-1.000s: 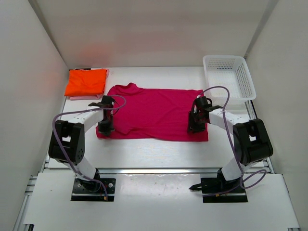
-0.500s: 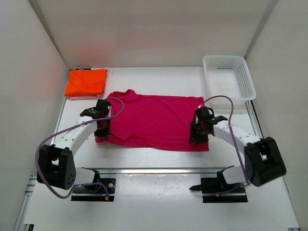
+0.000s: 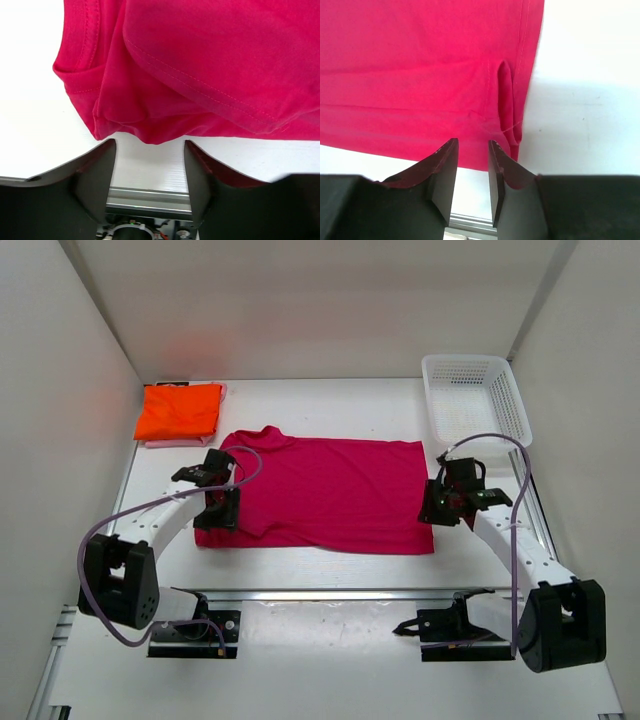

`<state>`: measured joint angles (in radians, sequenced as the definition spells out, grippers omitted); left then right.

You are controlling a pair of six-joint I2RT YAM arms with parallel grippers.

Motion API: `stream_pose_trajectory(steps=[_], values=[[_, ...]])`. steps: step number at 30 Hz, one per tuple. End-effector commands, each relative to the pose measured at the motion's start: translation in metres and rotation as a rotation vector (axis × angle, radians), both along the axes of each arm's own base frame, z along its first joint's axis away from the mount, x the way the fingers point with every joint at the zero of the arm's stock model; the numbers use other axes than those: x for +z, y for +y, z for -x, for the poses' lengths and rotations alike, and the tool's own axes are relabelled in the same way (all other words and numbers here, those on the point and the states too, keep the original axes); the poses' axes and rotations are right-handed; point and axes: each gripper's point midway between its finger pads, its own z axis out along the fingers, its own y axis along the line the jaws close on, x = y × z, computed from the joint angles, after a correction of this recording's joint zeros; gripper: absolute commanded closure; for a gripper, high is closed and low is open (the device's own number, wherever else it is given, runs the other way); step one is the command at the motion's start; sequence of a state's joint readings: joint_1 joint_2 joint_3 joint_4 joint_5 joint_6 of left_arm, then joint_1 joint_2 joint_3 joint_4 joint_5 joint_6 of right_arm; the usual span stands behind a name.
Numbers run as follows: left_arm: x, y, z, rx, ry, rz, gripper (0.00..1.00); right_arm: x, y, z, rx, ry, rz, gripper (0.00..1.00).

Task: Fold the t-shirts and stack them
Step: Fold the flattened tshirt in 1/3 of the way

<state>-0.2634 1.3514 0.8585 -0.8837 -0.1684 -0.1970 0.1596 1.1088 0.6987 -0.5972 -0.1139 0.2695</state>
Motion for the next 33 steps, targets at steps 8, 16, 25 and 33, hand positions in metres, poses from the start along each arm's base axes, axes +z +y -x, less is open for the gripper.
stream_pose_trajectory(steps=[8, 16, 25, 33], values=[[0.024, 0.000, -0.015, 0.038, -0.123, 0.081, 0.29, -0.029, -0.014, 0.004, -0.012, 0.086, 0.081, 0.69], [0.022, -0.003, -0.015, 0.028, -0.114, 0.097, 0.28, -0.034, -0.016, -0.008, -0.019, 0.111, 0.093, 0.70], [0.017, -0.004, -0.015, 0.024, -0.109, 0.103, 0.28, -0.027, -0.014, -0.017, -0.008, 0.077, 0.105, 0.72], [0.015, -0.005, -0.014, 0.020, -0.106, 0.109, 0.29, -0.032, -0.011, -0.020, 0.008, 0.103, 0.103, 0.75]])
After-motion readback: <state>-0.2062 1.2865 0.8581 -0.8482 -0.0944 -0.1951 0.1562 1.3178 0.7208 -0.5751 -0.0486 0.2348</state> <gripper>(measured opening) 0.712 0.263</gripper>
